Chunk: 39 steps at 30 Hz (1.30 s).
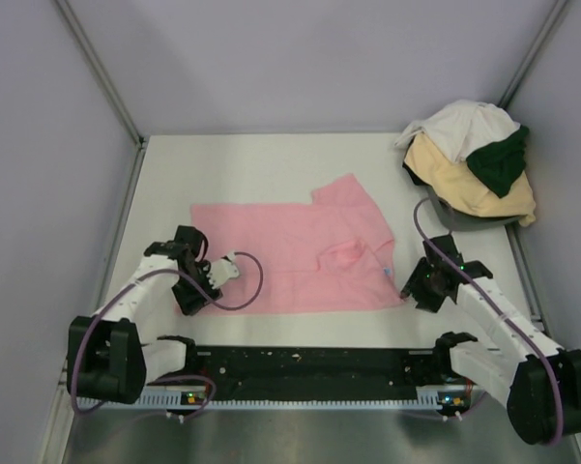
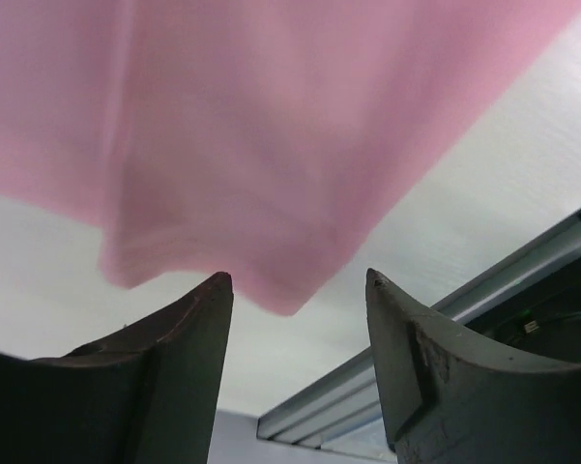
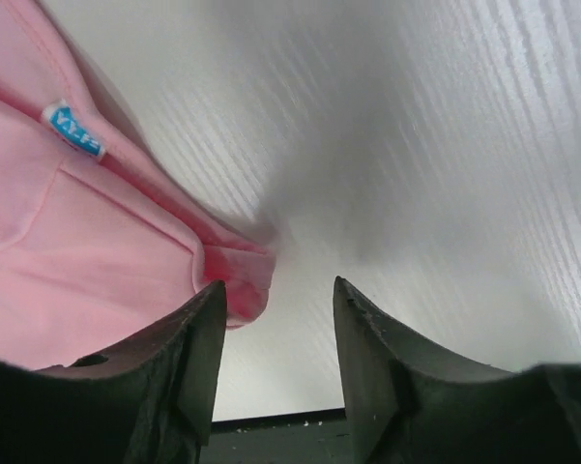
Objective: Fold and stack the t-shirts
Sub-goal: Fold the flattened tshirt in 1/3 of the way, then grap the side of the flattened tshirt furthest away from the robot with both arms
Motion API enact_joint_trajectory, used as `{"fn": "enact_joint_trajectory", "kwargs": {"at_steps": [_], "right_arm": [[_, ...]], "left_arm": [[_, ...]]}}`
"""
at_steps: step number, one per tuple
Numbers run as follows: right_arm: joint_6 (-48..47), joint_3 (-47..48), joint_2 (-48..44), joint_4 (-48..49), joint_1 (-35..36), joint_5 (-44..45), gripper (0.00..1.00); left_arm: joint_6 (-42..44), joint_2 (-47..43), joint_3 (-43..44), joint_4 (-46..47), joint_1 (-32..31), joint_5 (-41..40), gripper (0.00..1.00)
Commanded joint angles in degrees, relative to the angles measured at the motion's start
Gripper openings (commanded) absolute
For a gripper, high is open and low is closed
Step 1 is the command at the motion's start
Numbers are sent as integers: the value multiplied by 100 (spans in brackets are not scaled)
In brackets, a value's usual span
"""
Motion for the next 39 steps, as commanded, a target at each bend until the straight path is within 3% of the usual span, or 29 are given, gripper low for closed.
{"fn": "enact_joint_trajectory", "kwargs": {"at_steps": [1, 7, 11, 17, 25, 29, 39], "right_arm": [[-347, 890, 41, 61, -72, 646, 54], [-1717, 2515, 1136, 1572, -54, 315, 64], [-2746, 4087, 2604, 1776, -46, -362, 64], [-3520, 5987, 4687, 1601, -2, -504, 59], [-4197, 9106, 7596, 196, 200, -724, 58], [-4723, 10259, 8583, -359, 367, -337, 60], [-4681, 10851, 9252, -755, 464, -609, 59]], "left_arm": [[-709, 374, 1120, -144, 8, -895, 64], [-1700, 1094, 3151, 21, 403, 651, 71], [-2563, 2208, 3950, 769, 596, 301, 69], [-3566, 4002, 5692, 417, 1238, 748, 64], [-3066, 5269, 6818, 365, 1265, 828, 65], [-2855, 5901, 7230, 199, 1274, 660, 65], [-2609, 6298, 7557, -109, 1265, 1390, 63]]}}
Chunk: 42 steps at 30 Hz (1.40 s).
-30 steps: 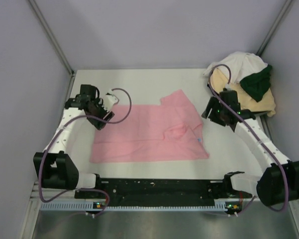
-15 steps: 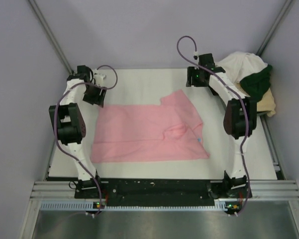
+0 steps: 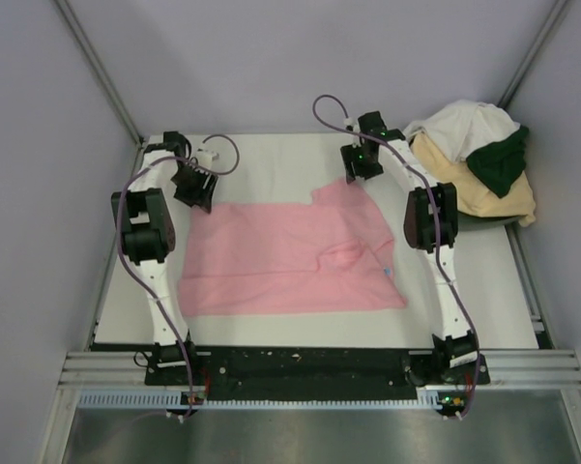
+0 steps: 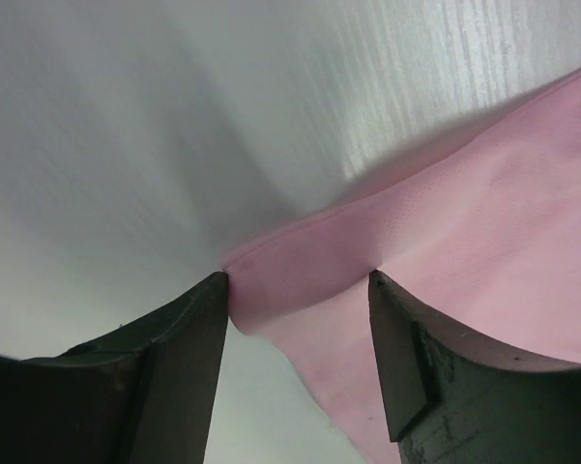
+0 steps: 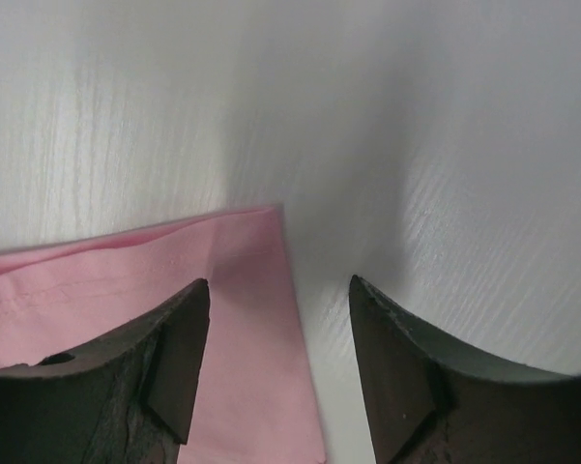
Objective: Fold and stack the t-shirts
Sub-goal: Grap the side of the flattened tshirt furthest away from the robot with both arms, then fold the other side of the tshirt into a rectangle
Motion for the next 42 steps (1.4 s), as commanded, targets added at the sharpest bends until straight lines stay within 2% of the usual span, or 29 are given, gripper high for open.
{"fn": "enact_joint_trajectory", "kwargs": {"at_steps": [1, 3, 8, 10, 12, 13, 14, 18, 20, 25, 29, 37, 42], "right_arm": [[-63, 281, 238, -342, 69, -139, 58], [-19, 289, 291, -351, 77, -175, 57], [236, 298, 414, -412, 121, -307, 45], [210, 263, 432, -404, 183, -333, 28], [175, 219, 406, -395, 201, -360, 11], [183, 184, 353, -395, 201, -360, 3], [175, 132, 274, -378, 192, -360, 0], [122, -228, -287, -299, 192, -421, 0], [165, -658, -875, -141, 192, -570, 0], [420, -2423, -2377, 755, 201, -1018, 0], [596, -3917, -3591, 1379, 201, -975, 0], [886, -6405, -5806, 1521, 201, -1010, 0], [1220, -7618, -6976, 1433, 201, -1159, 0]], "left_arm": [[141, 21, 305, -138, 2, 413, 62], [123, 109, 340, -164, 2, 343, 58], [88, 189, 498, -541, 2, 324, 36], [167, 66, 358, -586, 2, 404, 24], [176, -75, 244, -542, 2, 413, 0], [158, -145, 217, -551, 2, 404, 0], [184, -259, 191, -542, -7, 430, 0], [220, -865, -116, -270, 2, 518, 0], [237, -1199, -353, -103, 2, 510, 0], [378, -1885, -995, 46, 2, 422, 0], [527, -2394, -1636, 64, 19, 387, 0], [764, -3397, -2788, 161, 37, 378, 0], [931, -3792, -3307, 108, 81, 325, 0]]}}
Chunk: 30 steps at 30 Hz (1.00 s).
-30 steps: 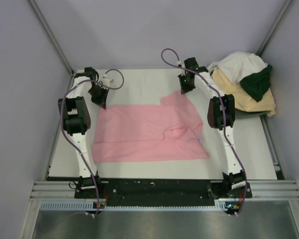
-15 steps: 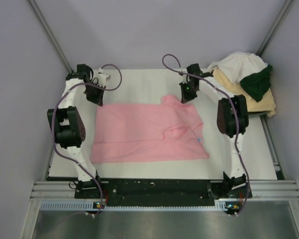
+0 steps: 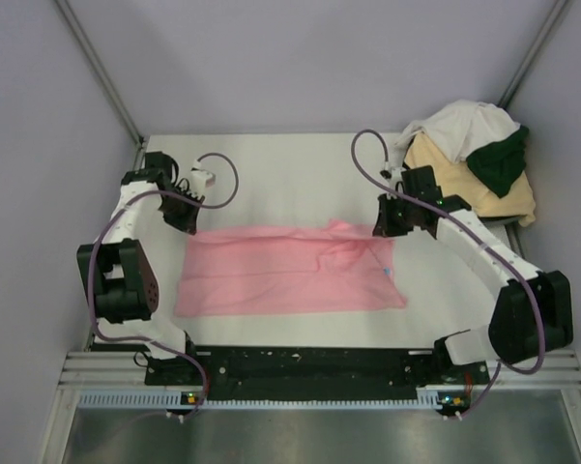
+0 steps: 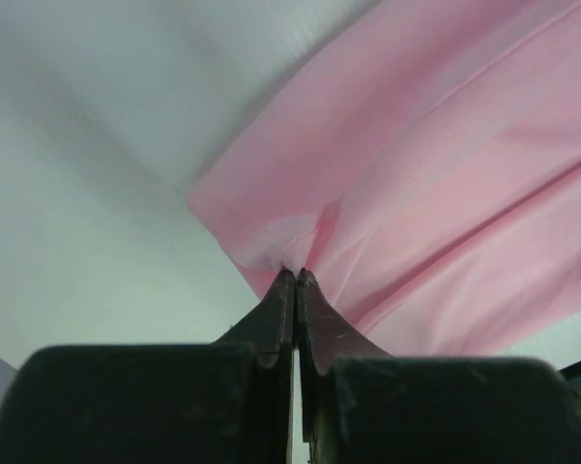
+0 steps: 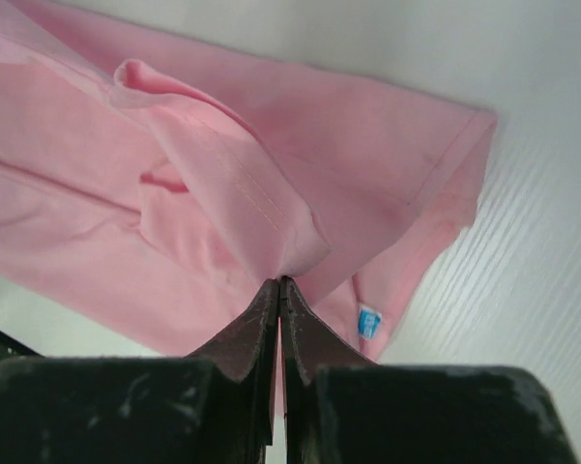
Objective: Fold and stack the t-shirts
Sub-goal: Fold the other side of the tshirt into a rectangle
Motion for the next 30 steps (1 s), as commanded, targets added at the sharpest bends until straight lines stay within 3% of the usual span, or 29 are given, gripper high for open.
{"fn": "enact_joint_trajectory", "kwargs": {"at_steps": [1, 11, 23, 26, 27, 29, 30], "right_arm": [[414, -860, -913, 50, 34, -211, 0], [845, -1749, -1697, -205, 34, -220, 0], [1126, -2293, -1452, -276, 43, -370, 0], [1336, -2390, -1293, -293, 26, -63, 0], [1450, -2391, -1241, -345, 34, 78, 6], [1548, -2338, -1188, -503, 34, 333, 28], [1565, -2286, -1205, -591, 34, 456, 34]], "left_arm": [[258, -558, -387, 52, 81, -18, 0], [364, -787, -959, 69, 116, -255, 0], [461, -691, -1231, -80, 151, -423, 0], [461, -612, -1363, -89, 151, -501, 24], [461, -611, -1398, -106, 160, -571, 32], [496, -637, -1399, -168, 178, -773, 41], [539, -690, -1364, -203, 212, -879, 47]]}}
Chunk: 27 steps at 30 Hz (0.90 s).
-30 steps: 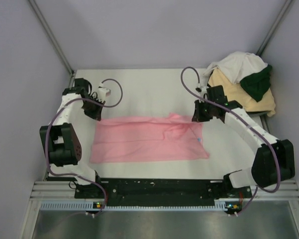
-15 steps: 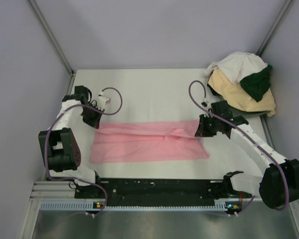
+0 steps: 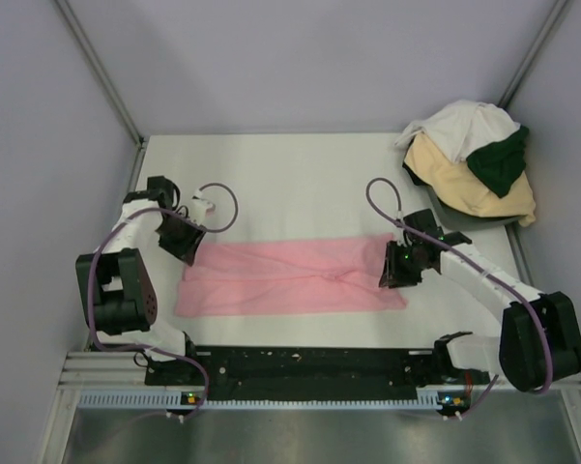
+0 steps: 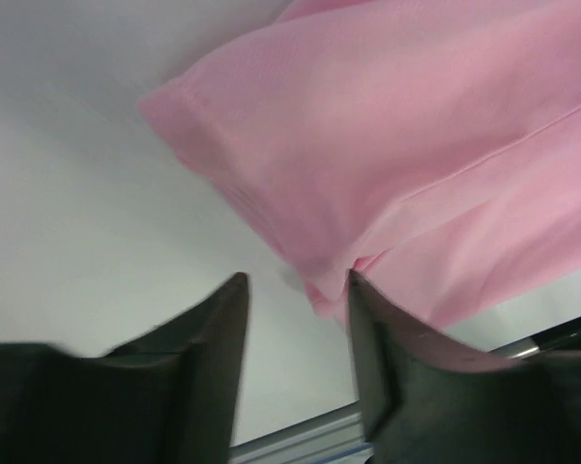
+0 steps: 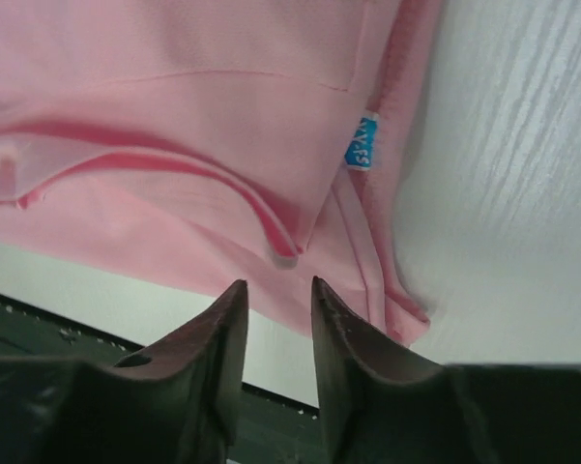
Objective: Fold and stack the t-shirts
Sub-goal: Fold the other side of the tshirt into a rectangle
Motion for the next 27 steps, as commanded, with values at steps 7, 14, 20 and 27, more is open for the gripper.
{"fn": "enact_joint_trajectory", "kwargs": {"at_steps": [7, 14, 20, 27], "right_arm": [[154, 795, -475, -588, 26, 1501, 59], [-295, 1507, 621, 228, -370, 1617, 60], [-471, 1903, 1904, 889, -510, 1450, 59], [-524, 2193, 2925, 1065, -642, 1231, 32]], "left_arm": [[463, -325, 553, -415, 174, -229, 74], [-397, 317, 756, 24, -195, -140, 52], [-741, 440, 379, 473, -204, -219, 58], [-707, 493, -368, 579, -222, -342, 23]]}}
